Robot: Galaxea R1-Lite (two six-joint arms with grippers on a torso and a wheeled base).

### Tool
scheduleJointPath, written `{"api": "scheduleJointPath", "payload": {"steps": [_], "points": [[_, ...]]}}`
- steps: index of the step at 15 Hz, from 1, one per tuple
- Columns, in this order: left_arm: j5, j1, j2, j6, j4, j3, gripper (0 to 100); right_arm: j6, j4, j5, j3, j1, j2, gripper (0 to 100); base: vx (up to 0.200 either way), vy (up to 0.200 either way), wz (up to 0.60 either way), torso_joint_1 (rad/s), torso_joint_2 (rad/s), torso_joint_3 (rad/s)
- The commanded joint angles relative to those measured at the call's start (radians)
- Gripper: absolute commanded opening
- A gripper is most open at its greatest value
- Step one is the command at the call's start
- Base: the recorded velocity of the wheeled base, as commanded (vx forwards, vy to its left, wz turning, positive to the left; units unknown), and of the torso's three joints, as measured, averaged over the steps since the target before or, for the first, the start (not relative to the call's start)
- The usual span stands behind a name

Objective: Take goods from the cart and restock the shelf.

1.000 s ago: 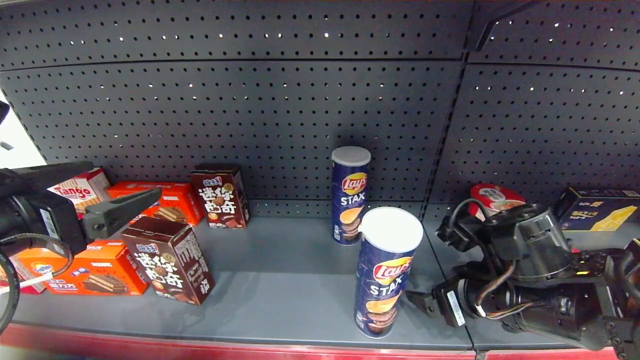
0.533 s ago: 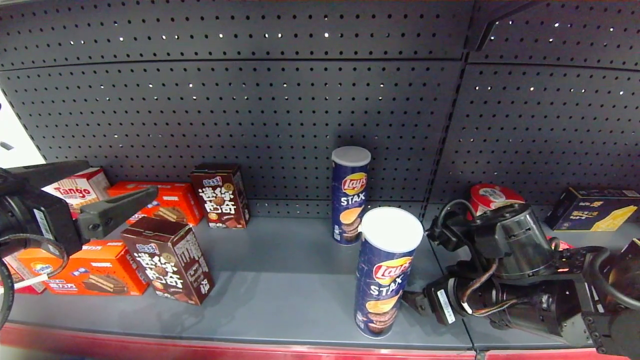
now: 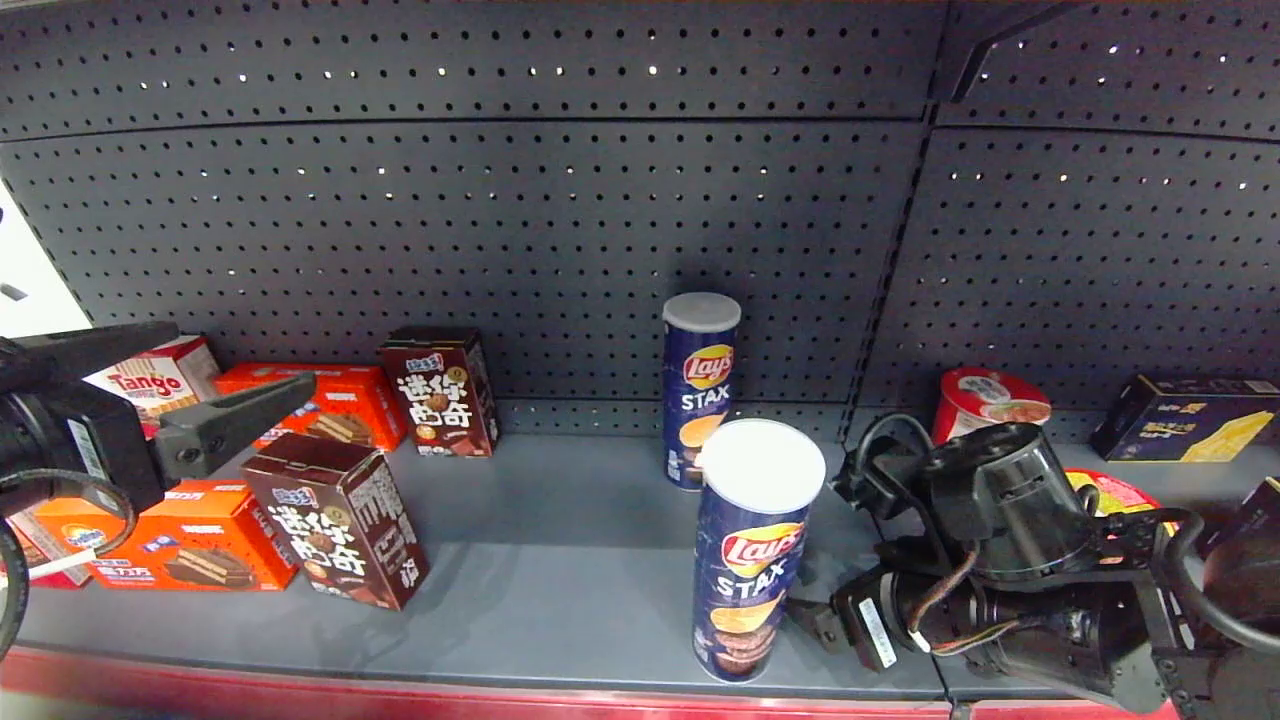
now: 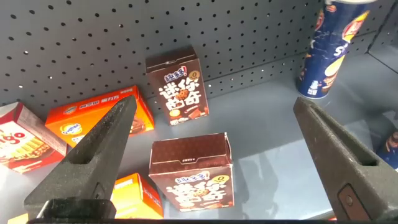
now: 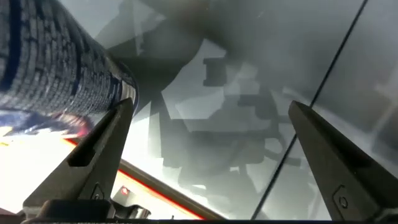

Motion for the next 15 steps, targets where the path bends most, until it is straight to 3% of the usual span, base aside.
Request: {"api": "scheduleJointPath", "payload": {"steps": [1, 15], "points": [[0.001, 0.000, 0.003, 0.000, 0.000, 0.000, 100, -0.001, 0.000, 0.000, -0.004, 0.006, 0.001, 100, 0.000, 0.000, 0.00, 0.000, 0.00, 0.000], [0.001, 0.002, 0.003, -0.002, 0.000, 0.001, 100, -0.002, -0.016, 0.002, -0.029, 0.038, 0.042, 100, 0.000, 0.000, 0.00, 0.000, 0.00, 0.000]]}}
